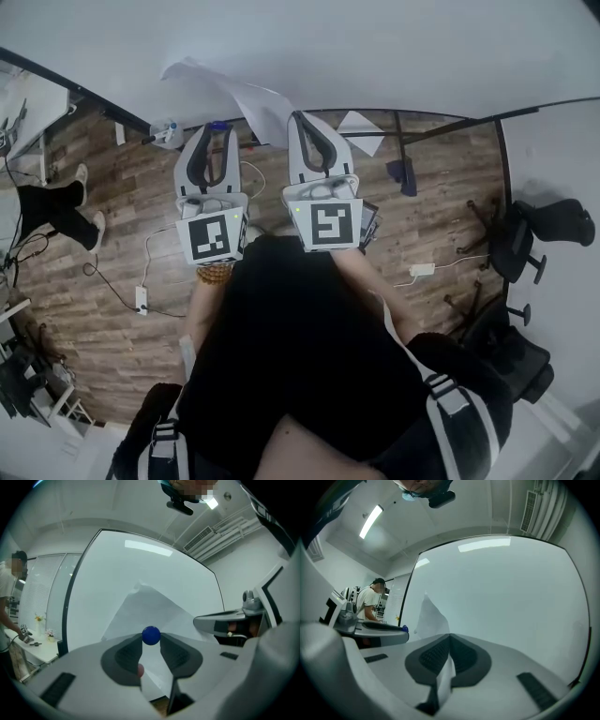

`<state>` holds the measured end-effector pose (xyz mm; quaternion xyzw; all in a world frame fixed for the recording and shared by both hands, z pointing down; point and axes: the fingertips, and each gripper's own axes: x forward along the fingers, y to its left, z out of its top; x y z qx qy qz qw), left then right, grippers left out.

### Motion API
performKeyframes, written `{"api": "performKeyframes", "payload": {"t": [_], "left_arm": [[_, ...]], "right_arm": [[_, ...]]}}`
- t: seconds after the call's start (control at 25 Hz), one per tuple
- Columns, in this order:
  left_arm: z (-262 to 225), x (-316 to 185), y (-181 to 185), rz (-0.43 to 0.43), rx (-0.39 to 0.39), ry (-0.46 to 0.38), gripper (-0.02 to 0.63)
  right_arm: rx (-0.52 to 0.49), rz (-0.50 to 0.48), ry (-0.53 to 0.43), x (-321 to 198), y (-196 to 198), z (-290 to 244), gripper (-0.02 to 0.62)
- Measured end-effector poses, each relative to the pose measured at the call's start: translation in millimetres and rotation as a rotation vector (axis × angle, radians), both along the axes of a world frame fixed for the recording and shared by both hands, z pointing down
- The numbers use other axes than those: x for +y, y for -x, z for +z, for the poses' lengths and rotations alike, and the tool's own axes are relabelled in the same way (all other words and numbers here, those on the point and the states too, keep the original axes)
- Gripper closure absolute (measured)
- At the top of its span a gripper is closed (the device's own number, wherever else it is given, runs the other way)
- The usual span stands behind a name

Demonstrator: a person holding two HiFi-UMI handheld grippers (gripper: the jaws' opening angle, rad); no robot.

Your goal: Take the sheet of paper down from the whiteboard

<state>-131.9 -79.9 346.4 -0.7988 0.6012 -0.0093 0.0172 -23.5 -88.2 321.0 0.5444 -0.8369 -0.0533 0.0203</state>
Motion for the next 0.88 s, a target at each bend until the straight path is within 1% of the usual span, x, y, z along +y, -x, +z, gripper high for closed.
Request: {"api": "performKeyframes", "payload": {"t": [0.32, 0.88], "left_arm": [[2, 2, 2, -0.002, -0.003, 0.001, 0.48], [3, 3, 5, -0.013, 0.003, 0.006, 0.48]], "right_arm": [[0.008, -0.002, -0.005, 1, 1, 0, 0.598], [-0.007, -0.007, -0.011, 3, 4, -9, 0.598]]}}
